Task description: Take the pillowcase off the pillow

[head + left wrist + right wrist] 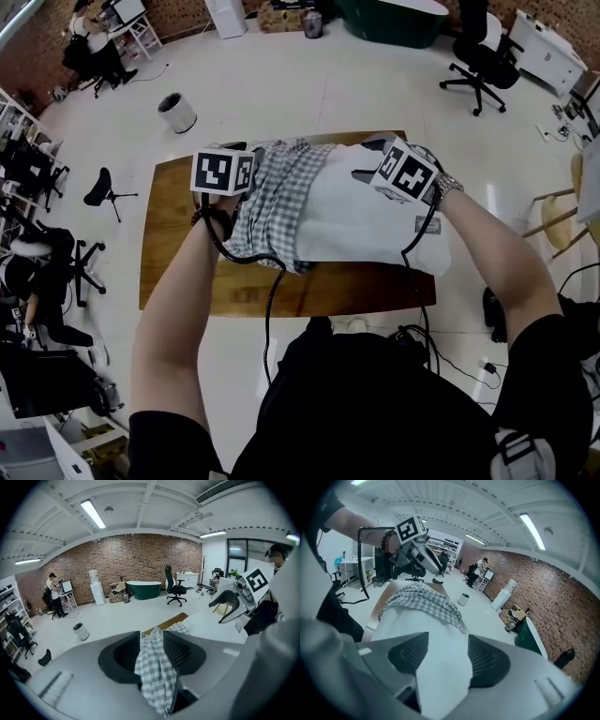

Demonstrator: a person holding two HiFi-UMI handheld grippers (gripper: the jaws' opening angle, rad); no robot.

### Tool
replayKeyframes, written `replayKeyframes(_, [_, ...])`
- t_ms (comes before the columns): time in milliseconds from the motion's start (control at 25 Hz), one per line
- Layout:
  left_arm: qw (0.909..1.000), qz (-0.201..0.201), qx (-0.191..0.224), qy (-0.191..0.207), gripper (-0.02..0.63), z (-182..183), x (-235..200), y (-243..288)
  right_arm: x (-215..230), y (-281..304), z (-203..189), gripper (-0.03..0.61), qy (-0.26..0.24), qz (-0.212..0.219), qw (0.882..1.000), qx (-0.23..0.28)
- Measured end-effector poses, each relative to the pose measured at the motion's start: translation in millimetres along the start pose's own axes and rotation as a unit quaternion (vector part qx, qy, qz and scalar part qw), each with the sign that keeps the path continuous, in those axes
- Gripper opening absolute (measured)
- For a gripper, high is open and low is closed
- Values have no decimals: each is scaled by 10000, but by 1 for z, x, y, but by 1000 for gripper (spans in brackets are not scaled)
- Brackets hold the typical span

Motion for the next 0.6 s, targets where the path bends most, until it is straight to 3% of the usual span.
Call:
replayKeyframes(280, [9972, -577, -370, 285, 183, 47, -2, 45, 41, 24, 5, 283, 271, 315, 9986, -321])
replayKeyframes(600, [9856, -1251, -968, 590, 209, 89, -9, 118, 92, 68, 1, 313, 625, 990, 9905, -725])
Point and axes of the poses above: the fingertips, and each gripper's own axes: y forward along the fingers, x to its right, z out of its top, the point moved 4 cm from there along -y, backward along the fingers, and after that the axes turned 2 degrees about x, right-handed, at the moved point
